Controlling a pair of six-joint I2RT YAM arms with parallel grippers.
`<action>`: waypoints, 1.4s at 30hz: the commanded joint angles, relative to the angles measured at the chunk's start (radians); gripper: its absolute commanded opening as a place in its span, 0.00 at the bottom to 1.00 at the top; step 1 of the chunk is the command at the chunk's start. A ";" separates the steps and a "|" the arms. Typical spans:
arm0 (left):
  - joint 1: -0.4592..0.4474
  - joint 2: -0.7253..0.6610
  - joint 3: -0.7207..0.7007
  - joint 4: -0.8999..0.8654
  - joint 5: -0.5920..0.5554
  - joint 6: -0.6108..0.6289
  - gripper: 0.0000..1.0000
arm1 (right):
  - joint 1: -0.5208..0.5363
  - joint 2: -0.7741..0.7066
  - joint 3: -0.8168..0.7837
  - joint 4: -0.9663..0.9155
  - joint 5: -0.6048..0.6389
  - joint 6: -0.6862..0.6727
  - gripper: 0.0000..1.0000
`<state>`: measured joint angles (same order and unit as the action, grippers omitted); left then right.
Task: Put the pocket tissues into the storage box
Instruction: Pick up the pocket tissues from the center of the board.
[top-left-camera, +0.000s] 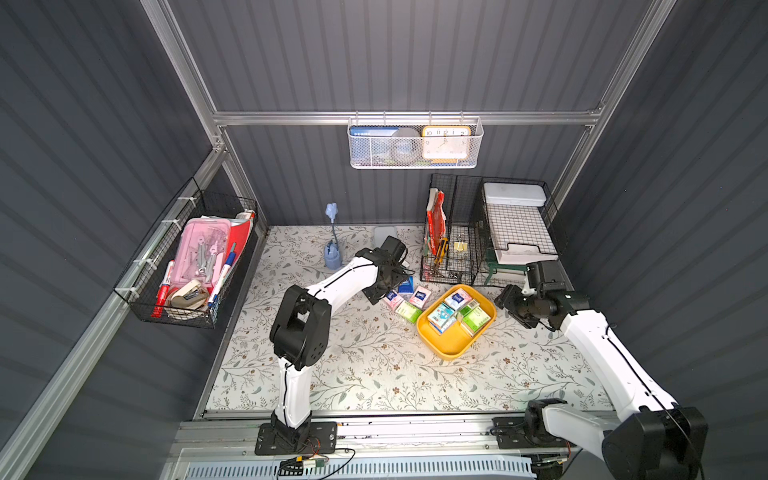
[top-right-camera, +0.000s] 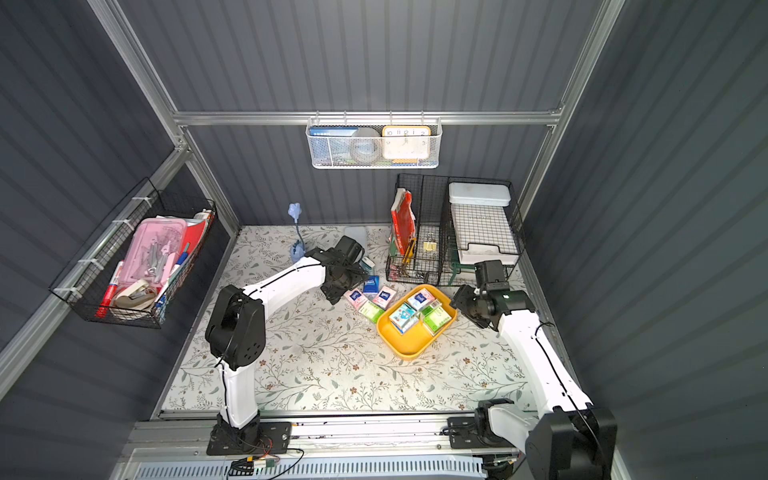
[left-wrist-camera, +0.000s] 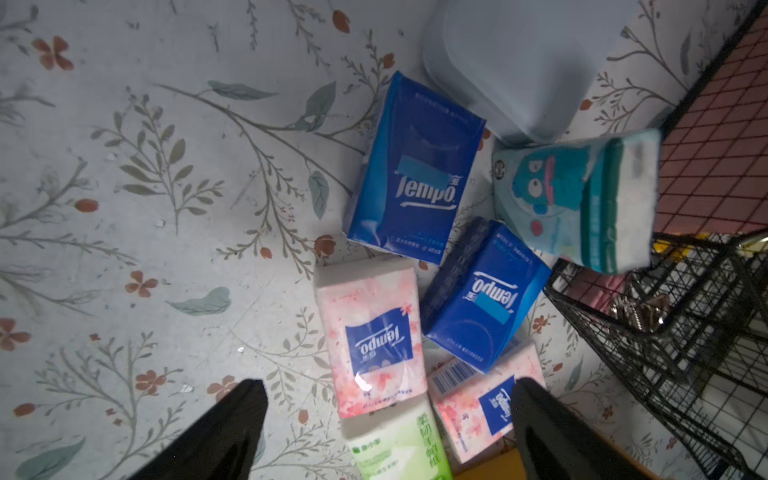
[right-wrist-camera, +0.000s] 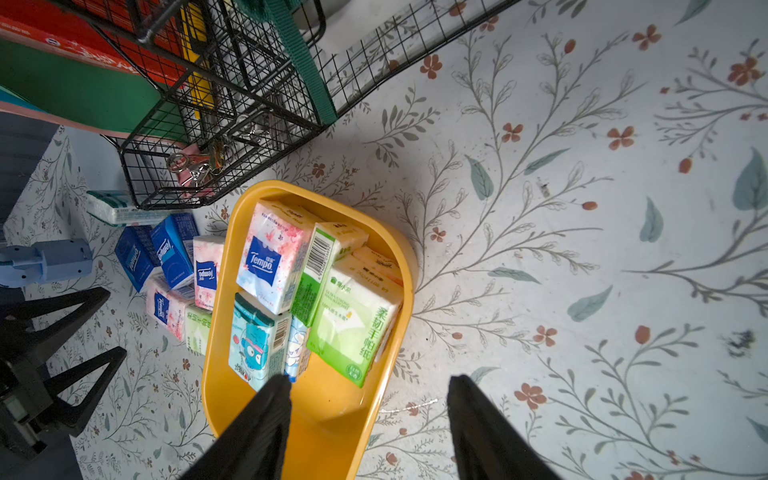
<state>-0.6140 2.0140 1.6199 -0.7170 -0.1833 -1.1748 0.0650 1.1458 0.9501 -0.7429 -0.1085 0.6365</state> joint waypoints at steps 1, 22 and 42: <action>-0.003 0.020 -0.007 -0.001 -0.002 -0.129 0.95 | -0.004 0.000 -0.015 0.001 0.002 -0.017 0.64; -0.003 0.140 -0.008 0.048 0.024 -0.072 0.80 | -0.005 0.020 -0.017 0.009 0.013 -0.024 0.64; -0.003 0.165 -0.023 0.058 0.028 -0.018 0.37 | -0.005 0.032 0.016 -0.004 0.010 -0.026 0.64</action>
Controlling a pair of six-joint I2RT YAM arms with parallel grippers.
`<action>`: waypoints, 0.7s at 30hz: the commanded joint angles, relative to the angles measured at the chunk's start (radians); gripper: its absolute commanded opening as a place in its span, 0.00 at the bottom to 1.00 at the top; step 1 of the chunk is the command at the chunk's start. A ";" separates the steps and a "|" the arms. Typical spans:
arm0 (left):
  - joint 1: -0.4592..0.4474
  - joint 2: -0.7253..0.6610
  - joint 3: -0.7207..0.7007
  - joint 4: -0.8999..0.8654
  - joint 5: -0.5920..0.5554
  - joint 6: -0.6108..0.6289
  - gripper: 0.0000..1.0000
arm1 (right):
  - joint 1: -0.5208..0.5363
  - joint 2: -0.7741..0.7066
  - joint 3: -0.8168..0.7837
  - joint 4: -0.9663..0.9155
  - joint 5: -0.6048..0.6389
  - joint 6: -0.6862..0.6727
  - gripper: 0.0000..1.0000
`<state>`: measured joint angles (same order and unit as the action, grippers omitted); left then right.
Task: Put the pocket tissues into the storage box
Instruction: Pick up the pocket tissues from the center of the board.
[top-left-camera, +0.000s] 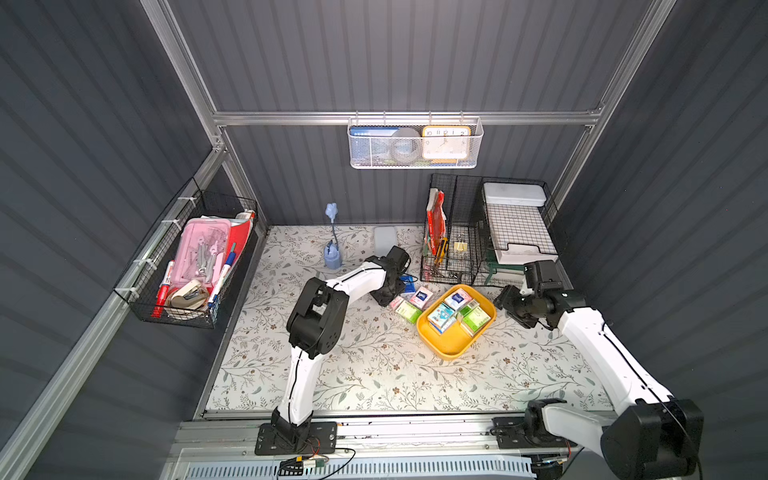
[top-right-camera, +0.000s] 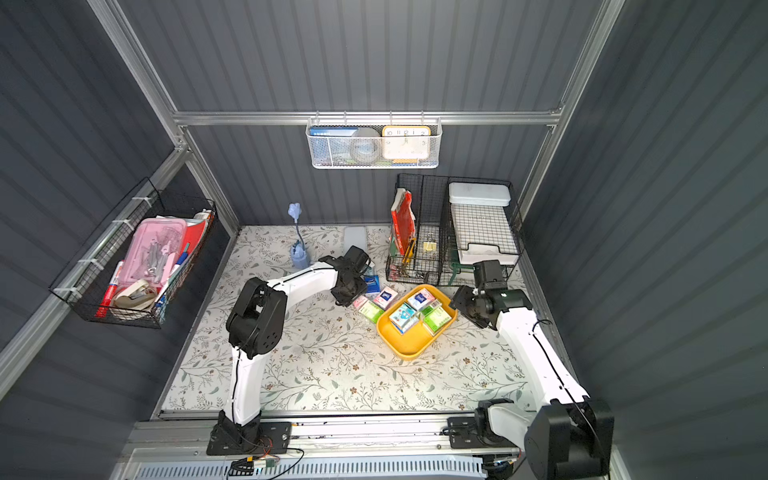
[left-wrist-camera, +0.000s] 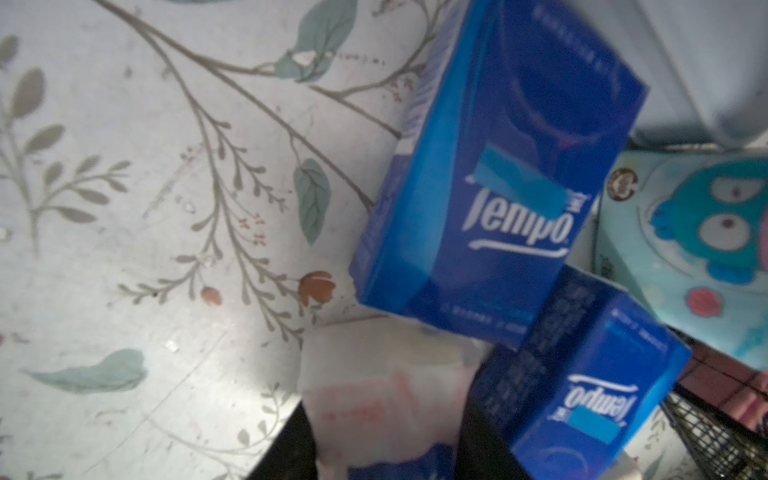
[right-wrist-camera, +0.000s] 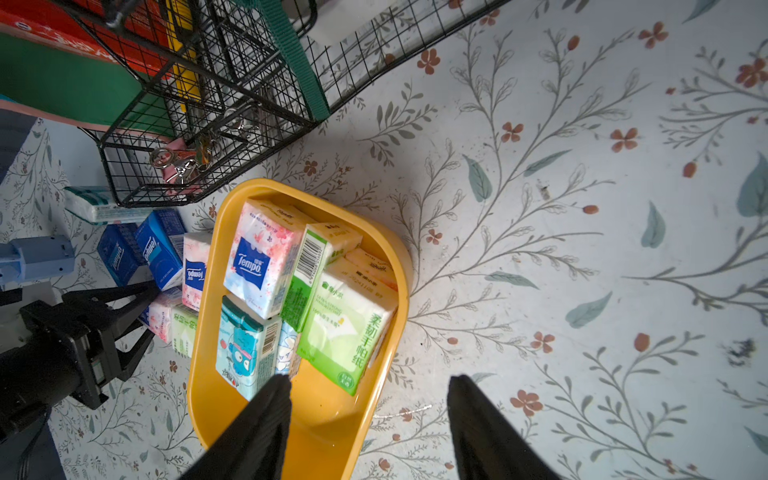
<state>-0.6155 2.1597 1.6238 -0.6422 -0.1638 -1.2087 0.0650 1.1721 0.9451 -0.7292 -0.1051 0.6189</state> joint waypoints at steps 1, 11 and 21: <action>-0.001 0.016 -0.027 -0.019 0.009 0.018 0.35 | -0.005 0.006 0.021 -0.017 0.005 -0.007 0.64; -0.001 -0.083 -0.033 -0.057 -0.023 0.201 0.34 | -0.005 -0.005 0.014 -0.015 -0.002 -0.003 0.64; -0.013 -0.195 0.003 -0.106 -0.015 0.516 0.33 | -0.005 0.018 0.012 0.008 -0.057 0.016 0.64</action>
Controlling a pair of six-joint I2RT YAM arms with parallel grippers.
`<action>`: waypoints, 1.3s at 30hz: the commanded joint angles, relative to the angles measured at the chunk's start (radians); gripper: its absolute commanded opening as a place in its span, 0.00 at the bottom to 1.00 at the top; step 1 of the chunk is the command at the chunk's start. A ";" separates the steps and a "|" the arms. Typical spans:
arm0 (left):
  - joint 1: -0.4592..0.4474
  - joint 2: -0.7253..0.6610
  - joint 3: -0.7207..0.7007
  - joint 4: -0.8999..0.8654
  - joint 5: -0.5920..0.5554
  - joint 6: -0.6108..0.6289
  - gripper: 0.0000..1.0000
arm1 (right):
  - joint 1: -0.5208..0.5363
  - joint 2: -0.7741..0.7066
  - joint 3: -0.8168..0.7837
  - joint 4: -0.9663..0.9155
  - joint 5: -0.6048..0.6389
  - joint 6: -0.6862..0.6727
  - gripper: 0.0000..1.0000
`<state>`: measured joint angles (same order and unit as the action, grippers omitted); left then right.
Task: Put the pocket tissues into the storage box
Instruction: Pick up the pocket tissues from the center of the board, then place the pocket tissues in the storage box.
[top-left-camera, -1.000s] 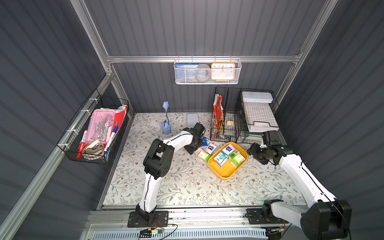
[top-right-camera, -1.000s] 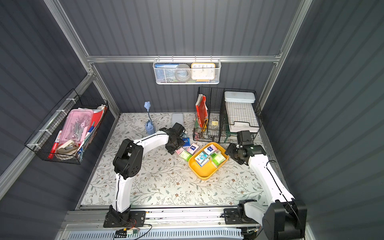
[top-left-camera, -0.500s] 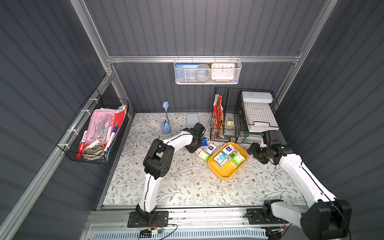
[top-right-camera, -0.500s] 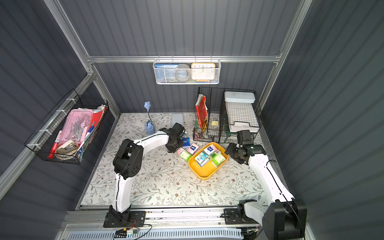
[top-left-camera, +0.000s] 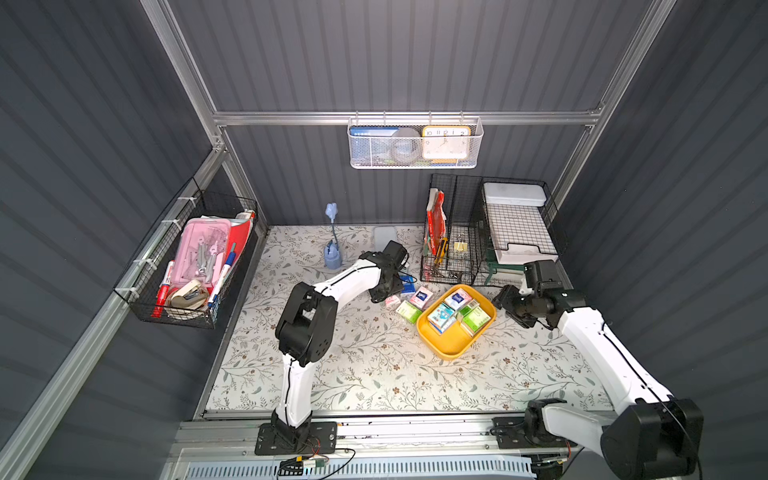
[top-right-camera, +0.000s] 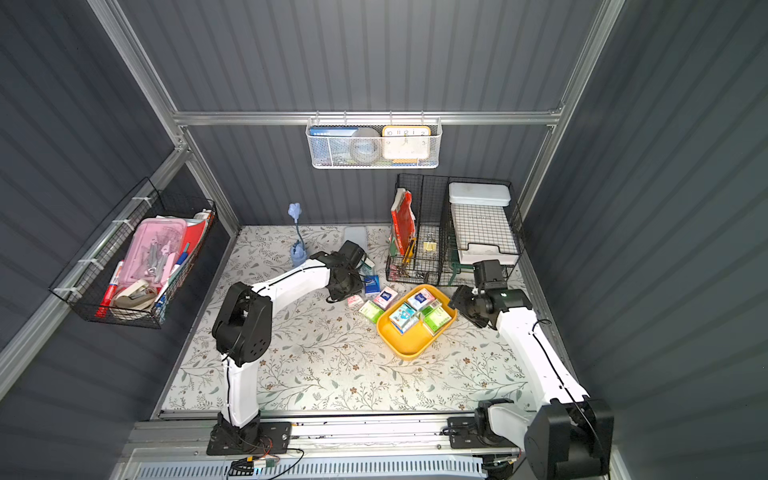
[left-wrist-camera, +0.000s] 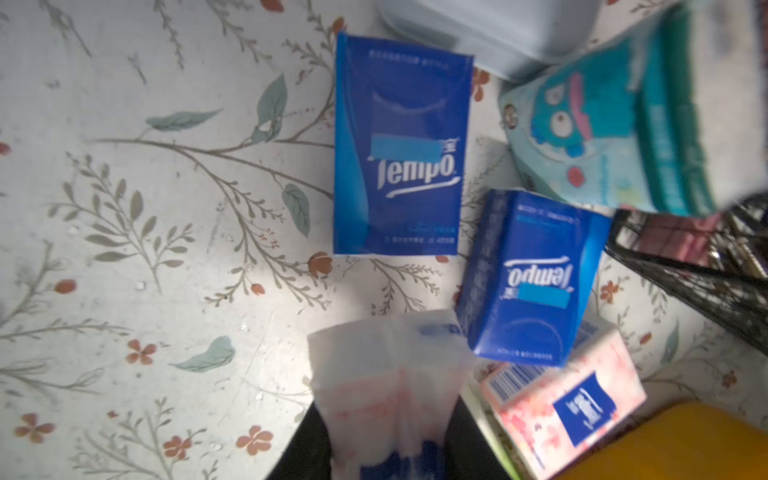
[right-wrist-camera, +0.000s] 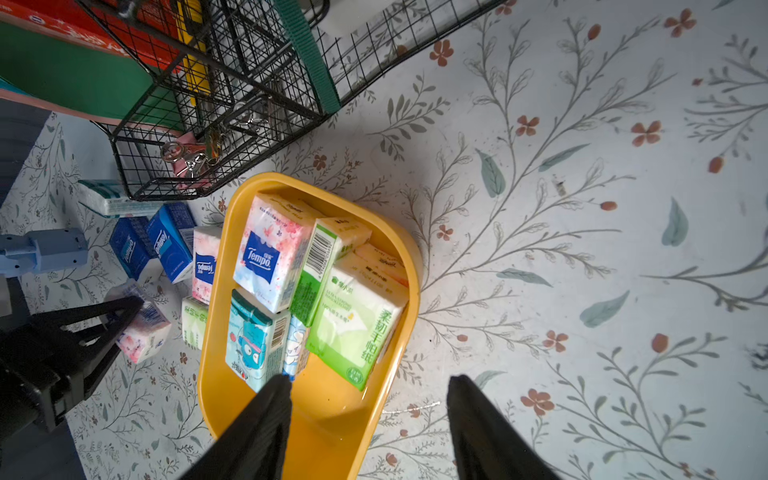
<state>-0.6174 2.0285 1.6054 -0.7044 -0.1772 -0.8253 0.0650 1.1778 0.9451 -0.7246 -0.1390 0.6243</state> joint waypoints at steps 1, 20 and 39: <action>-0.017 -0.069 0.028 -0.051 -0.004 0.153 0.33 | -0.005 0.012 0.014 0.004 -0.025 0.012 0.64; -0.336 0.053 0.370 -0.172 0.123 0.404 0.35 | -0.004 -0.006 0.009 0.013 -0.025 0.055 0.64; -0.486 0.233 0.436 -0.253 0.081 0.626 0.36 | -0.004 -0.022 0.033 -0.015 -0.019 0.052 0.64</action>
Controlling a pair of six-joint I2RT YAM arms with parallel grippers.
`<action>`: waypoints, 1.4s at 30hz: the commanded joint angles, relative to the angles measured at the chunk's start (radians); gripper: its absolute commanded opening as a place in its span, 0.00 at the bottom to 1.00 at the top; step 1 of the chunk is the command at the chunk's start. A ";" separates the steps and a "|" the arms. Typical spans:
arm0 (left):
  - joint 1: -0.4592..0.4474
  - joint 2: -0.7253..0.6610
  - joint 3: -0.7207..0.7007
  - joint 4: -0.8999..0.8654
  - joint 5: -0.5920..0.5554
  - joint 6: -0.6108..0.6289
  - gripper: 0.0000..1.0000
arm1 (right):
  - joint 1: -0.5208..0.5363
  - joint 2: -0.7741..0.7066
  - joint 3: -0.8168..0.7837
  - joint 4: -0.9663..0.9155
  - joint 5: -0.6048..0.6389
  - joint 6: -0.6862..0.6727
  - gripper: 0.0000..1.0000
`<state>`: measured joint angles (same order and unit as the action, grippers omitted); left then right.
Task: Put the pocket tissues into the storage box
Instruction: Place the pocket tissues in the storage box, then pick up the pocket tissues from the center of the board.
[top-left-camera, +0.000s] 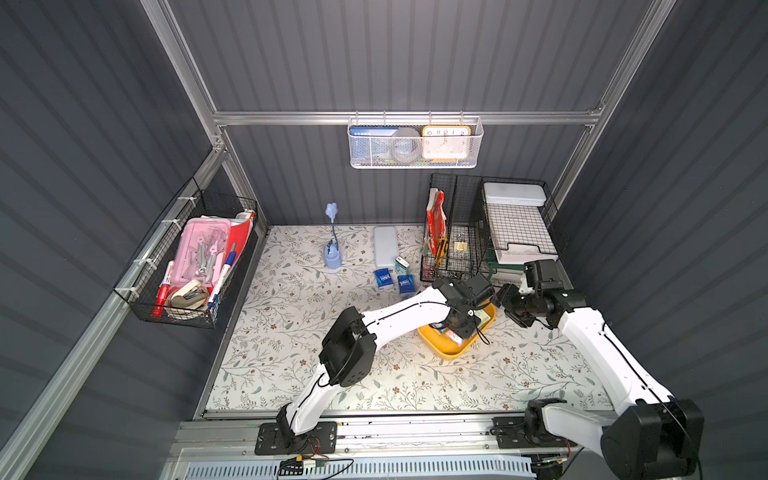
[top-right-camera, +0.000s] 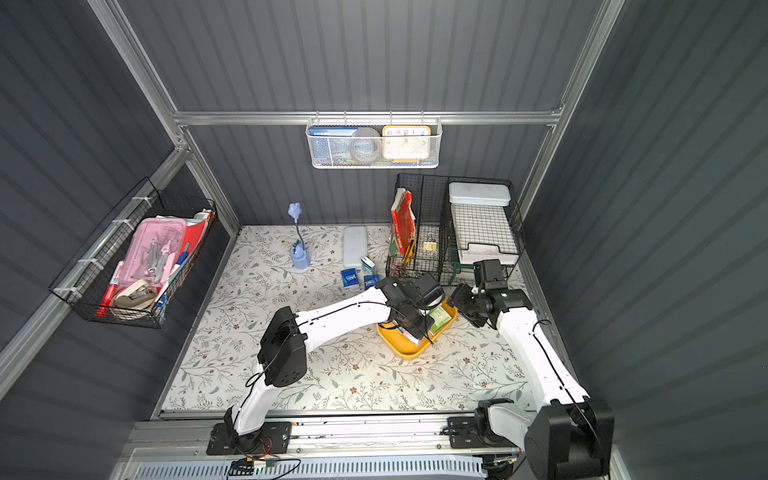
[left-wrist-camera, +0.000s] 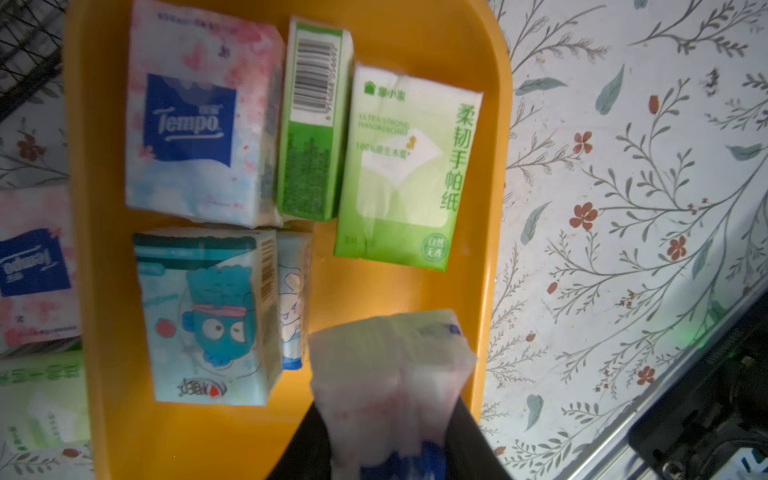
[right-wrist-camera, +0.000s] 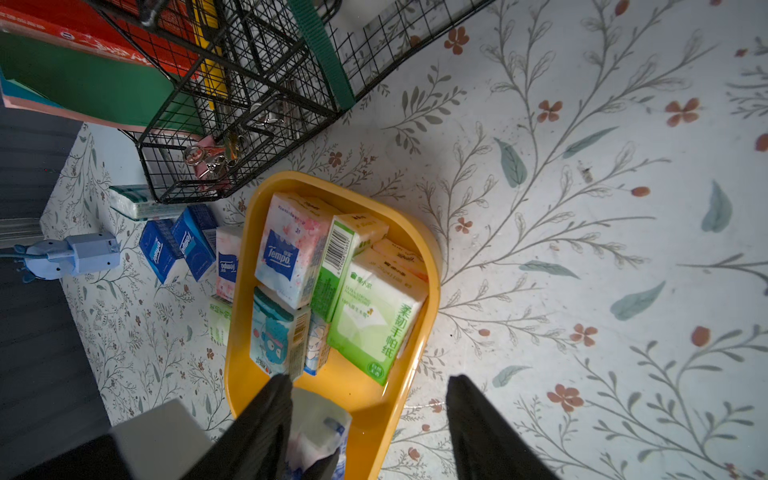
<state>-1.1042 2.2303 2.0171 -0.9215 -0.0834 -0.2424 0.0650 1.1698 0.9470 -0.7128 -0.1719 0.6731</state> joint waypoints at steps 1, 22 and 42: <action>0.001 0.038 0.028 -0.036 -0.012 0.045 0.37 | -0.005 -0.013 0.034 -0.029 0.017 0.001 0.64; 0.003 0.016 0.101 -0.031 -0.041 0.035 0.73 | -0.005 -0.010 0.047 -0.044 0.021 -0.012 0.64; 0.265 -0.183 -0.083 -0.093 -0.224 -0.234 0.89 | -0.004 0.003 0.041 -0.026 -0.008 0.008 0.64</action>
<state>-0.8207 2.0655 1.9594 -0.9745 -0.2371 -0.3164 0.0650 1.1698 0.9688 -0.7319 -0.1654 0.6727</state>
